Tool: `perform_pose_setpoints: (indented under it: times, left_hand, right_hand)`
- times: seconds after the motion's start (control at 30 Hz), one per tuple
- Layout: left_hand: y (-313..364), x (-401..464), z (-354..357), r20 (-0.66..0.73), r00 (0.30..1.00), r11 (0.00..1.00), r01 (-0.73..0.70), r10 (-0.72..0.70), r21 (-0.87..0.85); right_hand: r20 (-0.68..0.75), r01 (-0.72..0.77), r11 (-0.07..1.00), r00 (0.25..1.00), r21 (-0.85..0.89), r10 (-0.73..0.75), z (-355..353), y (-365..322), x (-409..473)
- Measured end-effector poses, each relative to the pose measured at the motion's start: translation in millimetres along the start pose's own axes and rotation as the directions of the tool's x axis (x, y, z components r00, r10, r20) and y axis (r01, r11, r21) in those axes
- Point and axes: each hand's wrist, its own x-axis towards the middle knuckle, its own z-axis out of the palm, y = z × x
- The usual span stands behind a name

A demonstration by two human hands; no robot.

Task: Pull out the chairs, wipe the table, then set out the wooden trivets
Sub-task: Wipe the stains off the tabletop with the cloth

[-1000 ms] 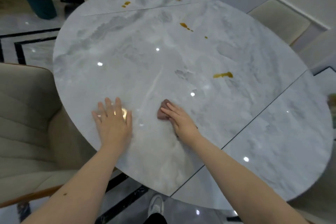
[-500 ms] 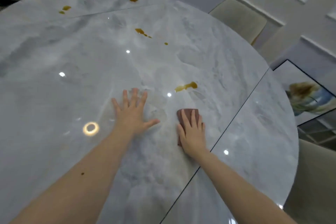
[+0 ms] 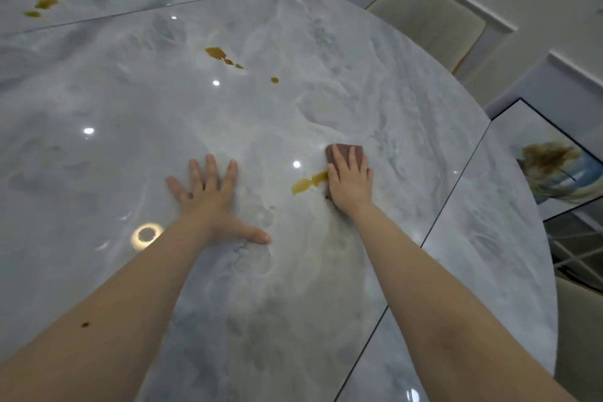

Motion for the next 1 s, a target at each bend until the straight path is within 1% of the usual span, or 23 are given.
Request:
perform_pose_setpoints:
  times: [0.07, 0.17, 0.23, 0.3, 0.33, 0.37, 0.43, 0.5, 0.57, 0.63, 0.7, 0.8, 0.83, 0.87, 0.9, 0.97, 1.0]
  left_hand:
    - [1.5, -0.5, -2.2, 0.011, 1.0, 1.0, 0.003, -0.003, -0.004]
    - [3.4, -2.2, -4.4, 0.02, 1.0, 1.0, 0.007, -0.007, -0.009]
    - [3.0, -3.8, -4.8, 0.022, 1.0, 1.0, 0.005, -0.005, -0.012]
    - [2.4, -4.8, -5.4, 0.024, 1.0, 1.0, -0.002, 0.002, -0.008]
    - [2.1, -5.0, -5.8, 0.026, 1.0, 1.0, -0.006, 0.006, -0.008]
    - [2.1, -4.8, -6.0, 0.029, 1.0, 1.0, -0.008, 0.008, -0.011]
    - [2.1, -4.1, -6.1, 0.034, 0.999, 1.0, -0.011, 0.011, -0.009]
    - [1.6, -3.6, -5.4, 0.033, 0.999, 1.0, -0.009, 0.009, -0.003]
    - [0.7, -3.8, -4.6, 0.027, 1.0, 1.0, -0.014, 0.014, -0.004]
    - [0.1, -4.7, -4.9, 0.027, 0.999, 1.0, -0.026, 0.026, -0.017]
    - [-0.2, -5.2, -5.6, 0.028, 0.999, 0.999, -0.036, 0.037, -0.023]
    - [-2.5, -7.5, -10.2, 0.061, 0.996, 0.998, -0.058, 0.059, -0.015]
    - [-5.0, -9.2, -12.2, 0.082, 0.994, 0.997, -0.071, 0.071, -0.01]
    - [-7.8, -11.1, -13.9, 0.103, 0.991, 0.996, -0.085, 0.085, -0.002]
    - [-10.4, -13.4, -14.7, 0.119, 0.988, 0.995, -0.098, 0.096, 0.009]
    - [-14.5, -20.7, -14.7, 0.133, 0.985, 0.993, -0.114, 0.109, 0.034]
    - [-16.3, -25.4, -13.7, 0.135, 0.984, 0.992, -0.12, 0.113, 0.043]
  right_hand:
    - [-0.005, 0.128, 0.992, 0.992, -0.015, -0.128, 6.4, -19.3, -6.5]
    - [0.028, 0.308, 0.951, 0.951, 0.019, -0.308, 15.5, -41.7, -41.2]
    - [0.077, 0.406, 0.913, 0.91, 0.043, -0.408, 15.9, -38.2, -68.5]
    - [0.111, 0.45, 0.892, 0.885, 0.044, -0.452, 13.2, -16.7, -84.4]
    - [0.109, 0.44, 0.897, 0.891, 0.039, -0.442, 10.0, -3.9, -84.8]
    - [0.102, 0.399, 0.917, 0.911, 0.031, -0.4, 6.2, 8.1, -79.2]
    - [0.089, 0.268, 0.963, 0.959, 0.019, -0.269, 1.3, 20.6, -57.7]
    - [0.048, 0.169, 0.986, 0.985, -0.006, -0.169, 1.2, 10.4, -34.9]
    - [0.005, 0.15, 0.988, 0.989, -0.019, -0.15, 9.1, -14.8, -22.9]
    - [-0.004, 0.225, 0.974, 0.974, -0.027, -0.225, 18.8, -40.6, -29.6]
    - [0.018, 0.364, 0.931, 0.931, -0.019, -0.364, 24.4, -52.1, -54.6]
    - [0.119, 0.55, 0.834, 0.827, 0.036, -0.55, 18.5, -24.6, -100.2]
    - [0.142, 0.577, 0.816, 0.805, 0.044, -0.577, 15.3, -7.5, -107.1]
    - [0.145, 0.573, 0.819, 0.808, 0.037, -0.572, 10.9, 9.1, -106.2]
    - [0.128, 0.525, 0.851, 0.843, 0.022, -0.523, 7.3, 22.8, -99.9]
    - [0.072, 0.335, 0.942, 0.939, 0.009, -0.335, 5.0, 29.6, -80.4]
    - [0.041, 0.242, 0.97, 0.97, 0.001, -0.241, 6.5, 21.9, -72.7]
